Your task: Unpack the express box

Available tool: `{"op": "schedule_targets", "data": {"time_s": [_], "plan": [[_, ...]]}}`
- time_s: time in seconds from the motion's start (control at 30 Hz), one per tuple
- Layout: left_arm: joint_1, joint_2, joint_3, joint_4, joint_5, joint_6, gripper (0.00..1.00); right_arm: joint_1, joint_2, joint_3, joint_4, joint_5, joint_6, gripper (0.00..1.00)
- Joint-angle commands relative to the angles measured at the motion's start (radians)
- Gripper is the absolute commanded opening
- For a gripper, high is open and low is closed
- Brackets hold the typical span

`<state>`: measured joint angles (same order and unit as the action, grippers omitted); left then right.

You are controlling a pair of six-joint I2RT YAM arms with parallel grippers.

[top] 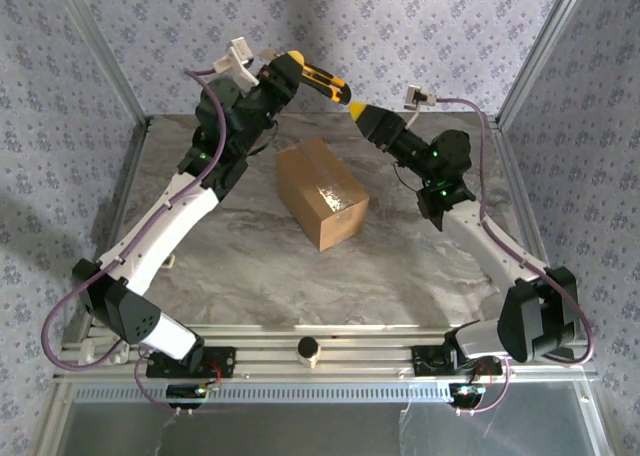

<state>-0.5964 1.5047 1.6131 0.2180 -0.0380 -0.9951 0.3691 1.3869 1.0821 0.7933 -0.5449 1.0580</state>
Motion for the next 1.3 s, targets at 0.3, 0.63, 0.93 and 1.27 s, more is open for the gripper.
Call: {"op": "schedule_targets", "data": {"time_s": [0.3, 0.63, 0.93, 1.27], "plan": [[-0.051, -0.002, 0.054, 0.243, 0.005, 0.051, 0.0, 0.036, 0.124, 0.177, 0.246, 0.03, 0.117, 0.94], [-0.088, 0.055, 0.096, 0.28, 0.044, 0.09, 0.0, 0.039, 0.184, 0.239, 0.347, 0.049, 0.185, 0.71], [-0.105, 0.085, 0.092, 0.324, 0.043, 0.096, 0.0, 0.041, 0.184, 0.265, 0.365, 0.055, 0.193, 0.6], [-0.11, 0.067, 0.045, 0.341, 0.016, 0.089, 0.0, 0.042, 0.186, 0.276, 0.368, 0.069, 0.197, 0.48]]}}
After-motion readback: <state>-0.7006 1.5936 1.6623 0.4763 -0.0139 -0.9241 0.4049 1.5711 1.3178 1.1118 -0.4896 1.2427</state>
